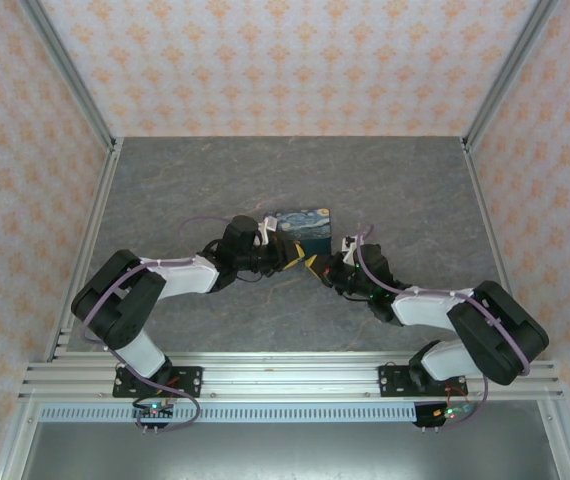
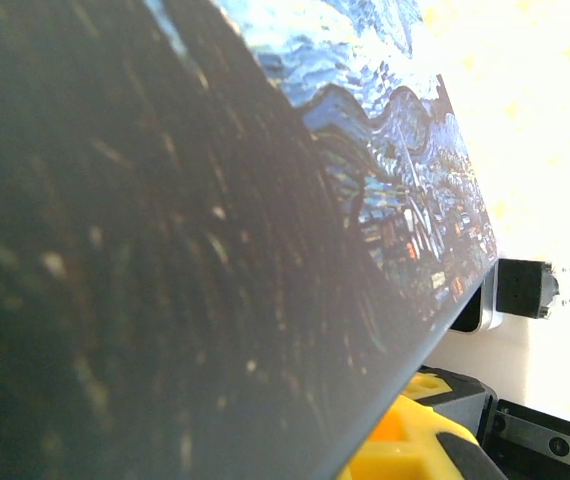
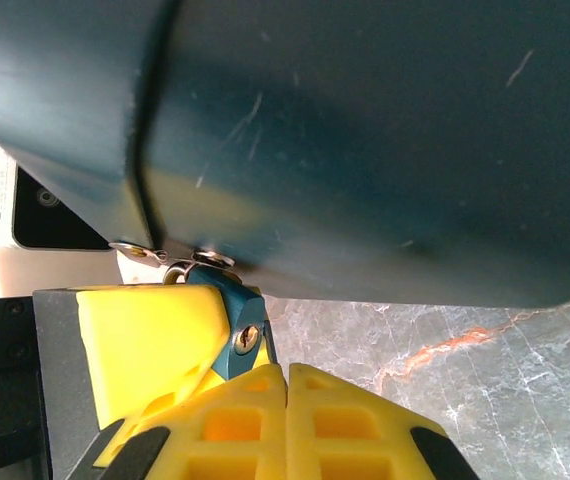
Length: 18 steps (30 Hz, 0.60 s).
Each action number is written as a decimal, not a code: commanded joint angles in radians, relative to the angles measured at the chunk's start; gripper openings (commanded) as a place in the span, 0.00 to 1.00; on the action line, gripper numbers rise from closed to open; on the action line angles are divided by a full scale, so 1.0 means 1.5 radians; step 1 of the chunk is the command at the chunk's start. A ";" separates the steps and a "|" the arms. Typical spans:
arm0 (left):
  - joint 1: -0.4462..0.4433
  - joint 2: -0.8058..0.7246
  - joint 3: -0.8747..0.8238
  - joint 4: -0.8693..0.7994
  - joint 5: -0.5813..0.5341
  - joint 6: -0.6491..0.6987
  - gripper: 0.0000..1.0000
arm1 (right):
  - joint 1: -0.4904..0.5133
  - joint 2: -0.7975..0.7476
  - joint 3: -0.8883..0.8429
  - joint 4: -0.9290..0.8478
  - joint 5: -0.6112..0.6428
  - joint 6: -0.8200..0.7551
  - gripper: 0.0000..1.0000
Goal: Unlock a padlock with a key
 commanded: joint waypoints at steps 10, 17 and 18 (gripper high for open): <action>0.001 -0.026 0.019 0.005 0.015 0.008 0.00 | -0.013 -0.011 0.010 0.001 -0.006 -0.026 0.00; 0.002 -0.025 0.025 0.002 0.013 0.006 0.00 | -0.014 -0.026 0.003 -0.034 -0.006 -0.041 0.00; 0.002 -0.024 0.026 0.002 0.013 0.005 0.00 | -0.015 -0.026 0.002 -0.033 -0.006 -0.041 0.00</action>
